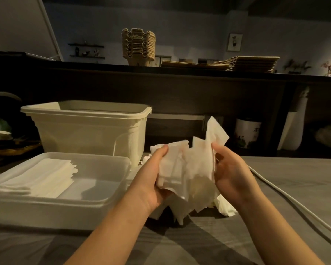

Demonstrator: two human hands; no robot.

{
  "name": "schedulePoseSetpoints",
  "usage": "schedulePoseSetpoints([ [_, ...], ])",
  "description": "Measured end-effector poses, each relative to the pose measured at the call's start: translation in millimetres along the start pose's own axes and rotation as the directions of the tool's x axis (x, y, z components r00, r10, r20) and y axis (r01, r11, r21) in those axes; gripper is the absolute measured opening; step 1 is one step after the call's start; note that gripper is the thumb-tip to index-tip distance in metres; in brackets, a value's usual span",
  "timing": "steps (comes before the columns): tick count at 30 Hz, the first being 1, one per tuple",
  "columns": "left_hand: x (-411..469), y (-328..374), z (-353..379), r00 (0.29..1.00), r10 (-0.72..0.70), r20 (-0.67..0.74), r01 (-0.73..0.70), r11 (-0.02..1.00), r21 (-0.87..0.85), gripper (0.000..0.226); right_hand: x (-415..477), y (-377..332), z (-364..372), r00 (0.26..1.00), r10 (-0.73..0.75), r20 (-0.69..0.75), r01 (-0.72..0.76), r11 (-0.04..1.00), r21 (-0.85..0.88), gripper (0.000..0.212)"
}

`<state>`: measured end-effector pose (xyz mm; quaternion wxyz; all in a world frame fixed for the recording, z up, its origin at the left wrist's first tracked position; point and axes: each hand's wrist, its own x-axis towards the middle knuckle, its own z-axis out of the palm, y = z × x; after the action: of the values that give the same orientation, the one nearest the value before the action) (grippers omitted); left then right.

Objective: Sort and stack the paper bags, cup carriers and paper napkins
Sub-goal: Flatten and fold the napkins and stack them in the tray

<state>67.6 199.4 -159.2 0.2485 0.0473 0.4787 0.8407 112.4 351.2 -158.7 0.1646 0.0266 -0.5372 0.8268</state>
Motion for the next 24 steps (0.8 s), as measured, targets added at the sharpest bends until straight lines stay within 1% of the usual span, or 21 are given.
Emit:
schedulePoseSetpoints([
  [1, 1, -2, 1, 0.997, 0.064, -0.038, -0.06, 0.994, 0.09, 0.033, 1, 1, 0, 1.0, -0.023, -0.015, 0.022, 0.998, -0.054, 0.034],
  [2, 2, -4, 2, 0.984, 0.163, -0.068, -0.148, 0.97, 0.195, 0.029, 1, 1, 0, 0.997, -0.066, -0.035, 0.062, 0.993, -0.096, 0.031],
  [3, 2, -5, 4, 0.957, 0.282, -0.073, -0.247, 0.917, 0.312, 0.025, 1, 0, 0, 0.991, -0.126, -0.052, 0.119, 0.985, -0.127, 0.028],
  [4, 1, -6, 5, 0.917, 0.397, -0.038, -0.342, 0.832, 0.436, 0.024, 1, -1, 0, 0.98, -0.19, -0.063, 0.178, 0.971, -0.159, 0.026],
  [5, 0, -6, 6, 0.879, 0.476, 0.03, -0.411, 0.725, 0.552, 0.03, 1, -2, 1, 0.967, -0.246, -0.065, 0.23, 0.955, -0.189, 0.024],
  [6, 0, -7, 6, 0.851, 0.514, 0.107, -0.457, 0.628, 0.63, 0.035, 0, -3, 1, 0.955, -0.29, -0.067, 0.27, 0.939, -0.211, 0.021],
  [7, 0, -9, 6, 0.837, 0.521, 0.169, -0.486, 0.565, 0.667, 0.039, -1, -3, 1, 0.944, -0.323, -0.066, 0.301, 0.927, -0.224, 0.018],
  [8, -1, -10, 6, 0.833, 0.51, 0.213, -0.507, 0.55, 0.664, 0.041, -2, -3, 1, 0.936, -0.345, -0.063, 0.322, 0.917, -0.235, 0.013],
  [11, -3, -10, 6, 0.845, 0.465, 0.265, -0.521, 0.604, 0.603, 0.04, -2, -1, 3, 0.932, -0.358, -0.049, 0.33, 0.899, -0.29, 0.018],
  [12, -3, -9, 5, 0.845, 0.456, 0.28, -0.524, 0.6, 0.605, 0.04, -2, -1, 4, 0.936, -0.349, -0.047, 0.32, 0.899, -0.298, 0.018],
  [13, -2, -9, 3, 0.838, 0.451, 0.307, -0.534, 0.565, 0.629, 0.042, -2, 0, 4, 0.94, -0.339, -0.044, 0.311, 0.901, -0.302, 0.019],
  [16, -1, -13, 2, 0.822, 0.396, 0.41, -0.548, 0.356, 0.757, 0.051, 0, 2, 4, 0.949, -0.311, -0.044, 0.28, 0.9, -0.334, 0.015],
  [17, -2, -15, 3, 0.83, 0.372, 0.415, -0.533, 0.312, 0.786, 0.05, 0, 3, 4, 0.951, -0.305, -0.052, 0.269, 0.899, -0.346, 0.014],
  [19, -2, -18, 5, 0.847, 0.347, 0.403, -0.507, 0.297, 0.809, 0.046, 1, 4, 3, 0.952, -0.295, -0.083, 0.25, 0.903, -0.349, 0.012],
  [21, -1, -19, 5, 0.845, 0.348, 0.406, -0.51, 0.295, 0.808, 0.04, 2, 4, 2, 0.95, -0.286, -0.122, 0.233, 0.914, -0.331, 0.012],
  [24, -2, -15, 6, 0.851, 0.344, 0.396, -0.515, 0.409, 0.753, 0.022, 3, 3, 1, 0.945, -0.282, -0.164, 0.221, 0.923, -0.315, 0.012],
])
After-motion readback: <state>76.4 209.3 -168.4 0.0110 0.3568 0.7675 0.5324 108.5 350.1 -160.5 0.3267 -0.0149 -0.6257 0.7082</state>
